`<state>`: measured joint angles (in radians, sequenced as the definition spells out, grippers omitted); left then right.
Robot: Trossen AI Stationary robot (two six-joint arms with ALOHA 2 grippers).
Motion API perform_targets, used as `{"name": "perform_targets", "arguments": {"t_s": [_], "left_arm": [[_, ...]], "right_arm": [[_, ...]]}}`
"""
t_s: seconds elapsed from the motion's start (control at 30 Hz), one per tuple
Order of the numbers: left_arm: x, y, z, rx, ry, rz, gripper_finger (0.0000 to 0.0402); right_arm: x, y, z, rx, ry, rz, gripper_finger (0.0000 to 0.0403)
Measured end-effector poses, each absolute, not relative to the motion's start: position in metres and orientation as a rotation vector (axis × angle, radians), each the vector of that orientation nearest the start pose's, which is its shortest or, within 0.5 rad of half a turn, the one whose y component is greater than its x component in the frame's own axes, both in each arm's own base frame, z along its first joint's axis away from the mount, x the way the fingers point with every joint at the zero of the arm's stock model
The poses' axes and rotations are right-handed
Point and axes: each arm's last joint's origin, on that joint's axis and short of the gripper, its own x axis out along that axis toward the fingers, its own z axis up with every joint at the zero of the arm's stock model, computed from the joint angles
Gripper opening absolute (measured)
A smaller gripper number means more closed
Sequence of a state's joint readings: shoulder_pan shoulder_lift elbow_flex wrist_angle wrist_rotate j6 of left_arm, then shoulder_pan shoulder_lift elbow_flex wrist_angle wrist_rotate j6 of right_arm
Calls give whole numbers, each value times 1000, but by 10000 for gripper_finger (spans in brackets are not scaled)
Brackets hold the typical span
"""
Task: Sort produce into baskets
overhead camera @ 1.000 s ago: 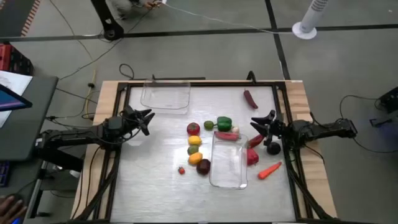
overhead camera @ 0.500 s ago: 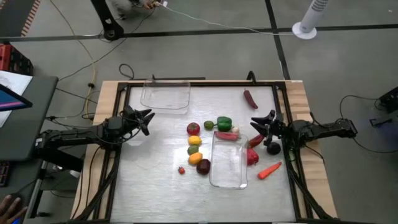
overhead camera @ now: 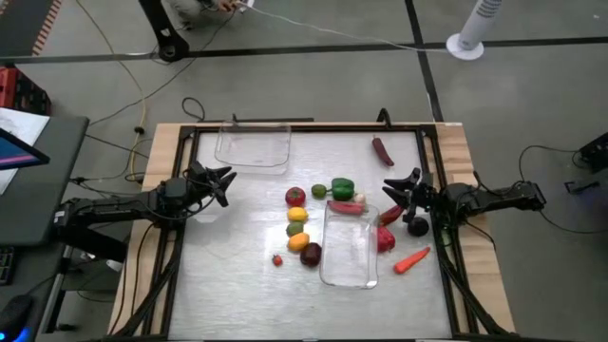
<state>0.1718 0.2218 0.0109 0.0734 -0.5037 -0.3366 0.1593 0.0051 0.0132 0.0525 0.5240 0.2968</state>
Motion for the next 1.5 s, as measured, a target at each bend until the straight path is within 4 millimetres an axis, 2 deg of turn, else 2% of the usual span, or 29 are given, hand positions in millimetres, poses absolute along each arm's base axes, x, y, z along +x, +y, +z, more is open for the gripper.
{"name": "perform_targets", "arguments": {"t_s": [1.2, 1.37, 1.5], "left_arm": [[103, 32, 156, -302, 23, 691, 130], [103, 32, 156, -364, 1, 693, 130], [103, 32, 156, -495, -47, 694, 130]], "right_arm": [[94, 0, 172, 314, -111, -353, 166], [94, 0, 172, 314, -111, -353, 166], [94, 0, 172, 314, -111, -354, 166]]}}
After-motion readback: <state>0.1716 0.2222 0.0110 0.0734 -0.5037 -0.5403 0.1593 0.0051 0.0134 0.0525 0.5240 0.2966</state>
